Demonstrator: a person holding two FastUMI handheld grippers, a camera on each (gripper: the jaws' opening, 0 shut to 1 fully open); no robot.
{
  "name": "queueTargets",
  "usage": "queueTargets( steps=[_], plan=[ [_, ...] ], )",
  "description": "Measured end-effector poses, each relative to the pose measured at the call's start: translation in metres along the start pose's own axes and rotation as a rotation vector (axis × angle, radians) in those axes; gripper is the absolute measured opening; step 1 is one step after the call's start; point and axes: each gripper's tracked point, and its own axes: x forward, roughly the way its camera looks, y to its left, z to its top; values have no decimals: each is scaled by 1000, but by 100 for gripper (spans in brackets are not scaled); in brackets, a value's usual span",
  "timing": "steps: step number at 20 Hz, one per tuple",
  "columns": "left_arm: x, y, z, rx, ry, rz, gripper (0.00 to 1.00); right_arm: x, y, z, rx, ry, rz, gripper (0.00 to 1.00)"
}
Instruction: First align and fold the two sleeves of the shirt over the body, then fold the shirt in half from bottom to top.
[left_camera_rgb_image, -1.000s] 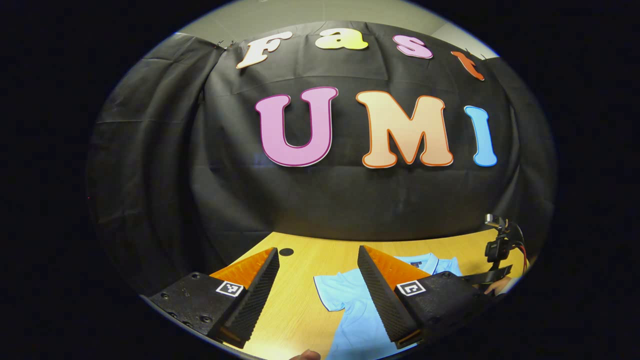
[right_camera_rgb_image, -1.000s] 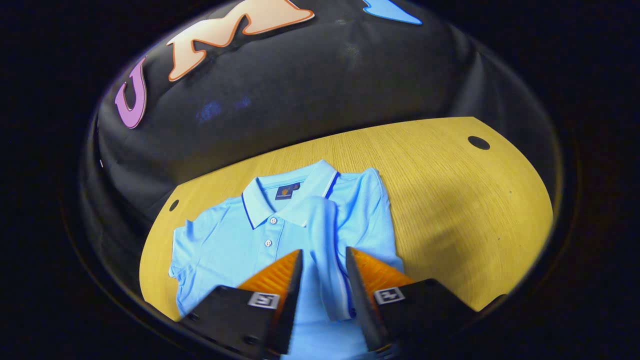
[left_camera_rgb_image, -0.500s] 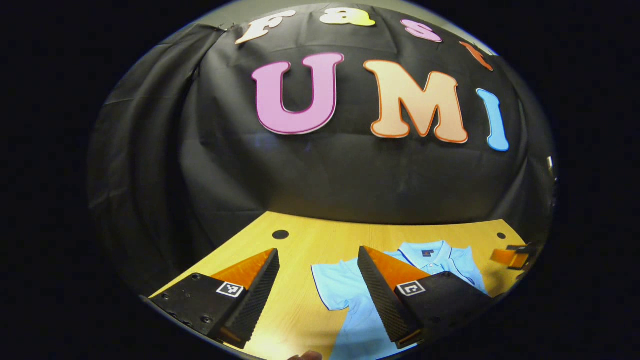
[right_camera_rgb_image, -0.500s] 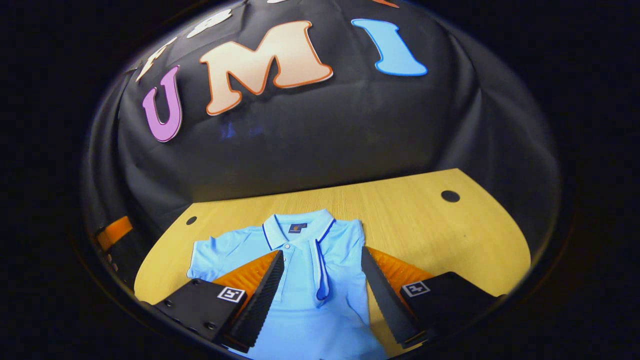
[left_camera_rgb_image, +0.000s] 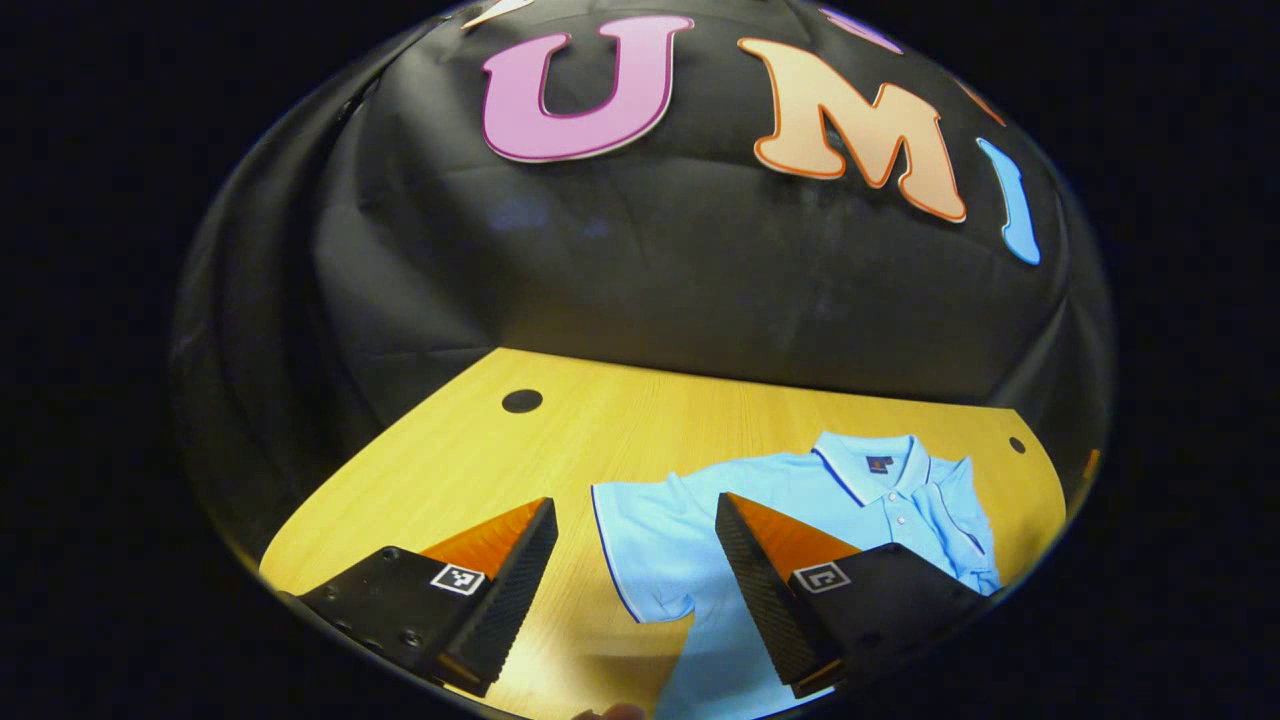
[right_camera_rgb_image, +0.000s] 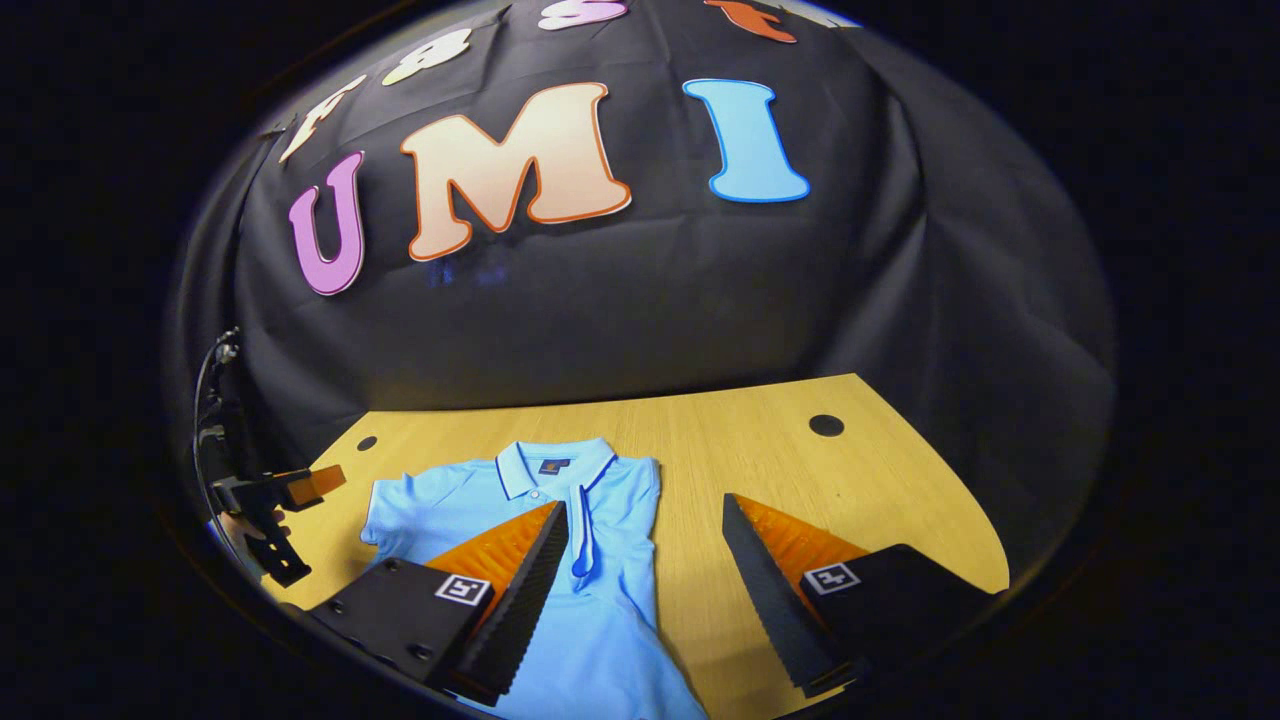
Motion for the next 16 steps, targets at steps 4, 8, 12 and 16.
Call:
queueTargets(
  steps=[4, 8, 12, 16],
  plan=[
    [29, -5, -37, -12, 134, -25, 95, -13, -9, 3, -7, 3, -19, 97],
    [47, 0, -58, -4, 197, 4, 95, -16, -6, 4, -4, 3, -21, 97],
    [53, 2, -67, 10, 222, 14, 96, -18, -1, 0, -16, 12, -16, 98],
    [52, -6, -71, 22, 244, -15, 95, -20, 3, -7, -42, 22, -14, 97]
  ],
)
